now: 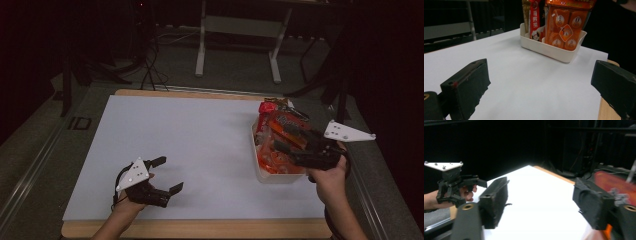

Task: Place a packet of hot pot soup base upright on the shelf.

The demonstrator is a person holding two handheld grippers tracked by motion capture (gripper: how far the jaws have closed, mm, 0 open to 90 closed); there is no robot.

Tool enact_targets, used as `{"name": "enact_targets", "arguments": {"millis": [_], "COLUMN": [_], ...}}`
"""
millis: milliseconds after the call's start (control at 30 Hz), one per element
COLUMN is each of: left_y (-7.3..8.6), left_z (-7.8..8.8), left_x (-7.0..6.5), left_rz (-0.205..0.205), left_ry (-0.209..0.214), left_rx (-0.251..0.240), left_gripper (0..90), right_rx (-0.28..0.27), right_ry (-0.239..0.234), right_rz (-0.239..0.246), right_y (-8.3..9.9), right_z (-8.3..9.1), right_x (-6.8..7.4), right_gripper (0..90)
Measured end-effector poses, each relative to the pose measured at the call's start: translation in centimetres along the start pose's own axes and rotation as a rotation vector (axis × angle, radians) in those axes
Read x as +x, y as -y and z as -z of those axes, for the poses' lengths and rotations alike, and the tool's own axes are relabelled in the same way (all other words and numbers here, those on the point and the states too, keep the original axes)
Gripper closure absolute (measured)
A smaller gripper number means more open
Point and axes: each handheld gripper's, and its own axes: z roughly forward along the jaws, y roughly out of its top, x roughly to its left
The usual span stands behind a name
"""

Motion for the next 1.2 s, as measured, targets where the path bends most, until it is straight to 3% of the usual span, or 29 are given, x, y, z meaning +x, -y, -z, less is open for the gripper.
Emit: {"name": "enact_targets", "arguments": {"millis": [167, 300, 400, 533, 900, 1200], "left_y": [0.0, 0.1, 0.1, 0.2, 0.3, 0.4], "left_z": [0.1, 0.1, 0.1, 0.1, 0.1, 0.1], "left_x": [0.0, 0.1, 0.0, 0.0, 0.1, -0.1], "left_rz": [-0.005, -0.001, -0.004, -0.01, -0.011, -0.016], "left_ry": [-0.003, -0.003, -0.002, -0.002, -0.001, 0.0], "left_rx": [0.001, -0.001, 0.002, 0.005, 0.011, 0.012], "left_gripper": [2.3, 2.3, 2.3, 2.3, 2.3, 2.3], "right_rx": [0.022, 0.032, 0.045, 0.062, 0.091, 0.146], "right_ry": [-0.051, -0.077, -0.063, -0.101, -0.111, -0.12], "right_rz": [-0.007, -0.024, -0.008, -0.01, -0.04, -0.043], "right_y": [1.2, 2.3, 2.9, 4.3, 6.6, 8.8], "right_z": [-1.4, -2.2, -2.4, -2.9, -3.5, -4.0], "right_x": [0.8, 1.2, 1.4, 1.8, 1.7, 1.6], "right_gripper": [18.5, 17.3, 16.3, 15.1, 15.1, 14.4]}}
